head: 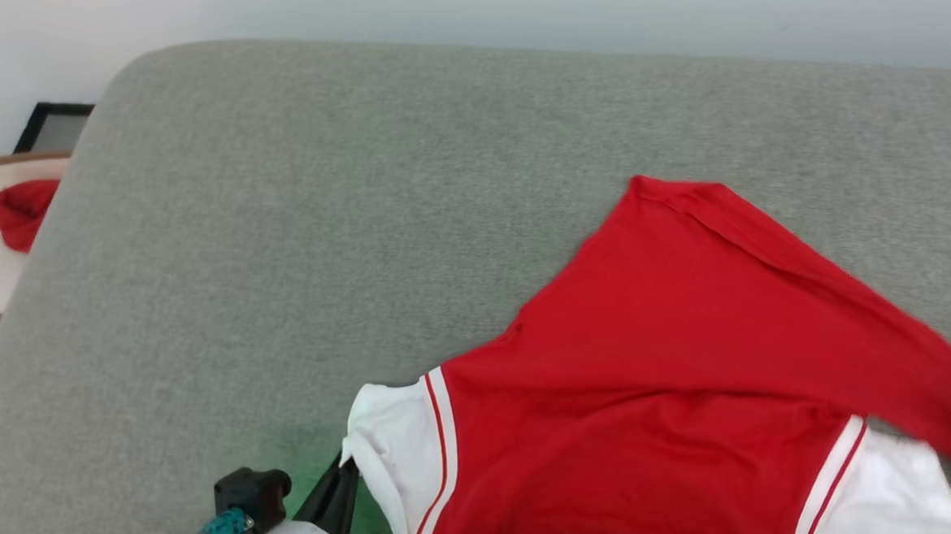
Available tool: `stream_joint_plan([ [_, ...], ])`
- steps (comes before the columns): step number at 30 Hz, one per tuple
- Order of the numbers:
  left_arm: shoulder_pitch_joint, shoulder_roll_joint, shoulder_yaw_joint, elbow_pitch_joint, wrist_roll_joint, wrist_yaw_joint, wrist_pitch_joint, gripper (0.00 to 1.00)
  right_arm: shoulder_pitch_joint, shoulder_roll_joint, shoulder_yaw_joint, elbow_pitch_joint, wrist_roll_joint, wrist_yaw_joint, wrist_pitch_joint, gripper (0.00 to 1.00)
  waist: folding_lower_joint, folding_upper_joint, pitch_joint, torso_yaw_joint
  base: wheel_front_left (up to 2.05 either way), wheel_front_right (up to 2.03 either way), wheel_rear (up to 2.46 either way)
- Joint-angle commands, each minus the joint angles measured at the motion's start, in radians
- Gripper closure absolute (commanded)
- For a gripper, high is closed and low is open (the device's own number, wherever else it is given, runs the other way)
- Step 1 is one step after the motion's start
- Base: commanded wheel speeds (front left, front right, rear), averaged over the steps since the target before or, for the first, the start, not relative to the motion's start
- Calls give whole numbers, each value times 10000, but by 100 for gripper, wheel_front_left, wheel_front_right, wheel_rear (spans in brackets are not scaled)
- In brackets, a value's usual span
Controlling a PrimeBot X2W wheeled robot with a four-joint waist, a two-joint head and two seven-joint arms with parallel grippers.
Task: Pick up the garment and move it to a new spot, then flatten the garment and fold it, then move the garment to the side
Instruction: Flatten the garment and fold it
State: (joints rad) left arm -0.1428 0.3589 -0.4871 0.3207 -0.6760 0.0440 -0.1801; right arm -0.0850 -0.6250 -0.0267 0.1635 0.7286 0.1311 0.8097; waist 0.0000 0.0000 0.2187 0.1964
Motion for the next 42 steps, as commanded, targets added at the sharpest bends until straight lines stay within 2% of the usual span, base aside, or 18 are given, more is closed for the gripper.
stream_joint_plan([
  [1, 88, 66, 15, -74, -3, 66, 8, 100, 638, 346, -187, -82, -165, -7, 143, 100, 0, 0, -75, -158, 0, 0, 0],
  [6, 197, 140, -46, -343, -21, 102, 103, 100, 2404, 1700, -1323, -1089, -669, -8, 365, 100, 0, 0, -22, -293, 0, 0, 0],
  [10, 205, 189, -92, -448, -19, 115, 158, 100, 3347, 2516, -1680, -1522, -1142, -10, 561, 100, 0, 0, 56, -343, 0, 0, 0],
  [16, 153, 189, -146, -536, 15, 167, 156, 100, 3638, 3123, -1608, -1761, -1537, -8, 436, 100, 0, 0, 201, -426, 0, 0, 0],
  [17, 139, 181, -163, -539, 25, 169, 153, 100, 3589, 3133, -1550, -1834, -1581, -8, 291, 54, 0, 0, 212, -430, 0, 0, 0],
  [18, 139, 181, -163, -539, 25, 169, 153, 100, 3589, 3133, -1550, -1834, -1581, -8, 291, 54, 0, 0, 212, -430, 0, 0, 0],
  [19, 121, 161, -193, -536, 40, 168, 147, 100, 3485, 3091, -1497, -1937, -1662, -7, 149, 0, 0, 0, 220, -428, 0, 0, 0],
  [28, 138, 114, -275, -502, -3, 140, 92, 100, 3336, 2341, -1479, -3319, -1779, -10, 126, 0, 0, 0, 173, -347, 0, 0, 0],
  [33, 145, 63, -355, -481, -6, 143, 79, 100, 2985, 1961, -1534, -4733, -1858, -7, 522, 0, 0, 0, 103, -205, 0, 0, 0],
  [38, 67, 6, -437, -487, 17, 125, 57, 100, 1757, 1291, -925, -5738, -2173, -7, 326, 0, 0, 0, 147, -13, 0, 0, 0],
  [42, -80, -92, -504, -458, 37, 77, 28, 100, 268, 509, 176, -5616, -2529, -7, -354, 0, 0, 0, 306, 211, 0, 0, 0],
])
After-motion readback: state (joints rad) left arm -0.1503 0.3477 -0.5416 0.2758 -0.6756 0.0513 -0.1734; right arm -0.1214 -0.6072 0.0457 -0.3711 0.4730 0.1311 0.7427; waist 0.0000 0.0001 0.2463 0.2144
